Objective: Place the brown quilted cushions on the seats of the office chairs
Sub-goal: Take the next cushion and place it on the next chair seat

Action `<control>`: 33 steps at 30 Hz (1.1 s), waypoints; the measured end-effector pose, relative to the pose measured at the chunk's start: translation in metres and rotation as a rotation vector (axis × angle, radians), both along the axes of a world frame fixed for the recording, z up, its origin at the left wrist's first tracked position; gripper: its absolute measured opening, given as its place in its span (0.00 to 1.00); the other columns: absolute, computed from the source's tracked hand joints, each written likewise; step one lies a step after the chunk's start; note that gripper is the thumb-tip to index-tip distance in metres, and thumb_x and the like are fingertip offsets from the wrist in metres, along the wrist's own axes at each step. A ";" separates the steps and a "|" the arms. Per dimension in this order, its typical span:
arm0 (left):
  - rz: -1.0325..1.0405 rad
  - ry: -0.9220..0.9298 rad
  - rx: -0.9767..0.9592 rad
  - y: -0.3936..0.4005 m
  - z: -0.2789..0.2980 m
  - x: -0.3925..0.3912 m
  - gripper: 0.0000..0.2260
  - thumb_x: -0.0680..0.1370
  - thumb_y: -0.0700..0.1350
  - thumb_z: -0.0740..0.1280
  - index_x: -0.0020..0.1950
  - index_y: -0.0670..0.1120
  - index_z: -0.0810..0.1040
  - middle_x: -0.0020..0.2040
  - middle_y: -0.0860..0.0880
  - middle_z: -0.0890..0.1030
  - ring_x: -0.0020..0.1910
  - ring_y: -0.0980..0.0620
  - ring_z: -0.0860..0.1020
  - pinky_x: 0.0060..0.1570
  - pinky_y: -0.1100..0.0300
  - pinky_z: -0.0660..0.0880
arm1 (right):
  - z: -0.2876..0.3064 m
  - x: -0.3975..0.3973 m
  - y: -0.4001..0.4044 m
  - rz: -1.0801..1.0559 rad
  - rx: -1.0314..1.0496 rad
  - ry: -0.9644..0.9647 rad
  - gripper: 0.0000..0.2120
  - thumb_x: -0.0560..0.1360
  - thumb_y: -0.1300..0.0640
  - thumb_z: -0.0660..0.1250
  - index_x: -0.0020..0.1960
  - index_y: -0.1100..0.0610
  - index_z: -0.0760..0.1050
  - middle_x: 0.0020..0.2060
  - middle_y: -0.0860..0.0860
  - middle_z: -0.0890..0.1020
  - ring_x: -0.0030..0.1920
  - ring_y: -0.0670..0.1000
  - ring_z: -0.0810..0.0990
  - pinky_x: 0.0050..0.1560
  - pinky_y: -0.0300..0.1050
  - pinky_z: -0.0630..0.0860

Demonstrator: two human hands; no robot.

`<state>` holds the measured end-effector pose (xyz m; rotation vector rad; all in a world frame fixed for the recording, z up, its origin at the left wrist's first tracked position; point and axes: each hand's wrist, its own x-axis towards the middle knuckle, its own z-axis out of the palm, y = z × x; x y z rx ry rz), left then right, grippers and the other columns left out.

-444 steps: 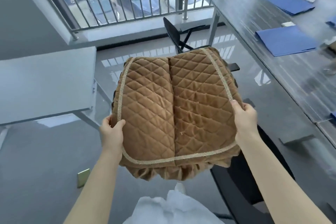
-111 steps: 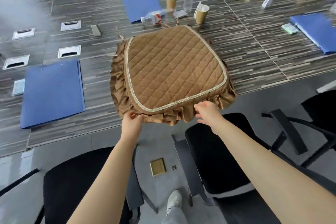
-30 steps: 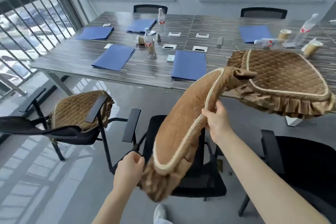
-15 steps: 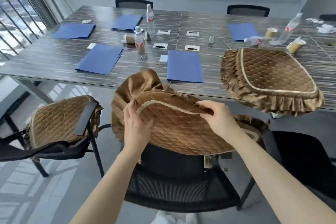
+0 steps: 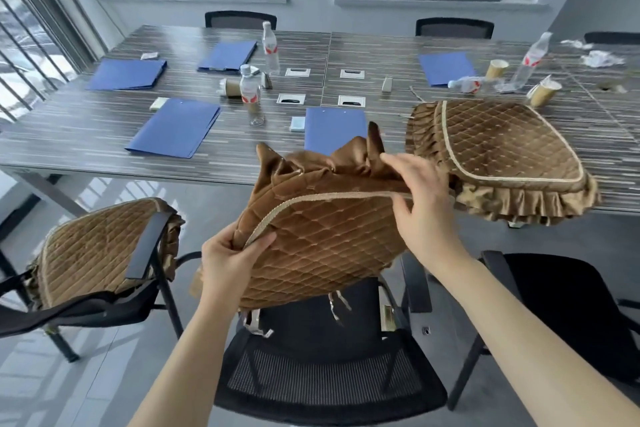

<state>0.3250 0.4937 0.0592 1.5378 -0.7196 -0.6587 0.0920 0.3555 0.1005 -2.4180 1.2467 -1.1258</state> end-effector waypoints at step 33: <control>0.199 -0.080 0.189 -0.011 -0.048 0.024 0.23 0.76 0.55 0.70 0.69 0.51 0.72 0.61 0.52 0.80 0.60 0.50 0.78 0.62 0.47 0.75 | -0.096 -0.108 -0.062 -0.228 1.124 -0.715 0.26 0.72 0.70 0.71 0.66 0.53 0.71 0.60 0.52 0.79 0.59 0.57 0.78 0.61 0.65 0.74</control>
